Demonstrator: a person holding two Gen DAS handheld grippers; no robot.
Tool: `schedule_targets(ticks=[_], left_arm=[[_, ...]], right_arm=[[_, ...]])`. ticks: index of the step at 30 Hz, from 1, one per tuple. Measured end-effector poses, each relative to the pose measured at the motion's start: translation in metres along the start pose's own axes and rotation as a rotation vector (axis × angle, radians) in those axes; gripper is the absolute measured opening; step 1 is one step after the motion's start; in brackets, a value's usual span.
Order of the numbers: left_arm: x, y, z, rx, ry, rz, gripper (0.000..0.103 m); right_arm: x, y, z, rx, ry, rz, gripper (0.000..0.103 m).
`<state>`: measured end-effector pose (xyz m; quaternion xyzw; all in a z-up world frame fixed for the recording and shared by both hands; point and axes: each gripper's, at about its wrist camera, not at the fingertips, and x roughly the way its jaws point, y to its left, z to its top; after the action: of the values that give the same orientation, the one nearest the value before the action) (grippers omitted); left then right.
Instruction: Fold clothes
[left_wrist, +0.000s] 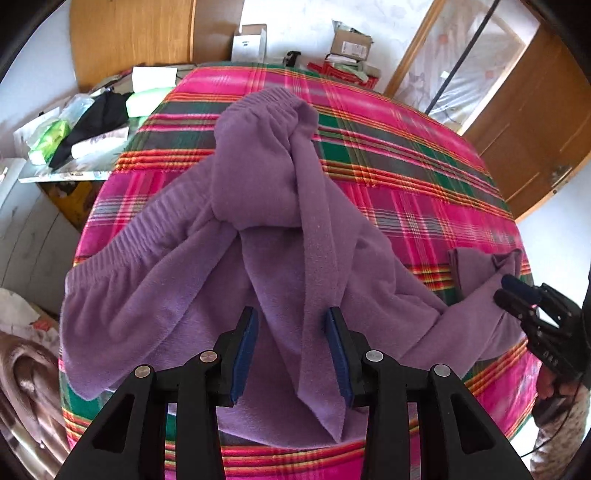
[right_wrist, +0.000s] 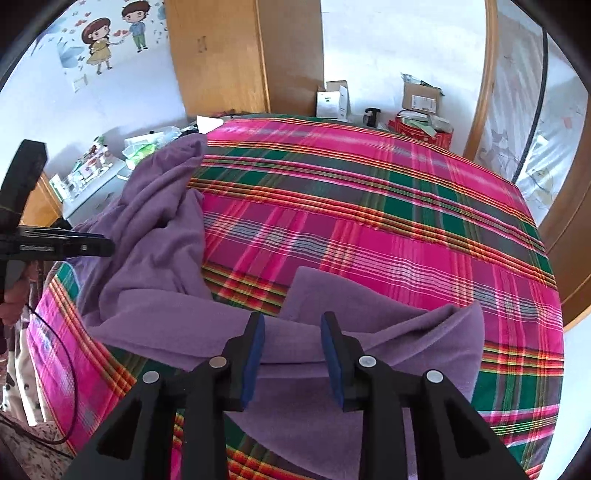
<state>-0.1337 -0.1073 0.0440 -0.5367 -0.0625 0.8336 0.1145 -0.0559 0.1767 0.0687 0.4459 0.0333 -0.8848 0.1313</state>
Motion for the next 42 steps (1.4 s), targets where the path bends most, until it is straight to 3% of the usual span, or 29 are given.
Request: schedule_targets(ticks=[6,14,18,27,33,38,40,42], left_arm=[[0.005,-0.006,0.003,0.0,0.025,0.005,0.039],[0.027,0.004,-0.001,-0.07,0.133,-0.009,0.039],[0.027,0.004,0.0,-0.075,0.125,-0.022,0.039],[0.029,0.001,0.007,-0.054,0.135,-0.052,0.012],[0.018,0.005,0.01,-0.073,0.083,-0.106,0.007],[0.005,0.008,0.018,-0.088,0.039,-0.141,0.007],[-0.001,0.009,0.023,-0.091,0.018,-0.152,0.007],[-0.006,0.008,0.031,-0.103,-0.008,-0.174,0.007]], right_arm=[[-0.002,0.012,-0.004,-0.057,-0.011,0.033,0.033],[-0.011,0.032,-0.013,-0.197,-0.016,0.068,0.039],[-0.009,0.044,-0.014,-0.266,-0.004,0.041,0.04],[0.001,0.068,-0.017,-0.39,0.009,-0.018,0.04],[0.008,0.071,-0.016,-0.413,0.008,-0.044,0.039],[0.006,0.068,-0.013,-0.402,-0.007,-0.025,0.021],[0.004,0.067,-0.011,-0.396,-0.022,-0.034,0.008],[0.0,0.062,-0.007,-0.373,-0.04,-0.014,0.007]])
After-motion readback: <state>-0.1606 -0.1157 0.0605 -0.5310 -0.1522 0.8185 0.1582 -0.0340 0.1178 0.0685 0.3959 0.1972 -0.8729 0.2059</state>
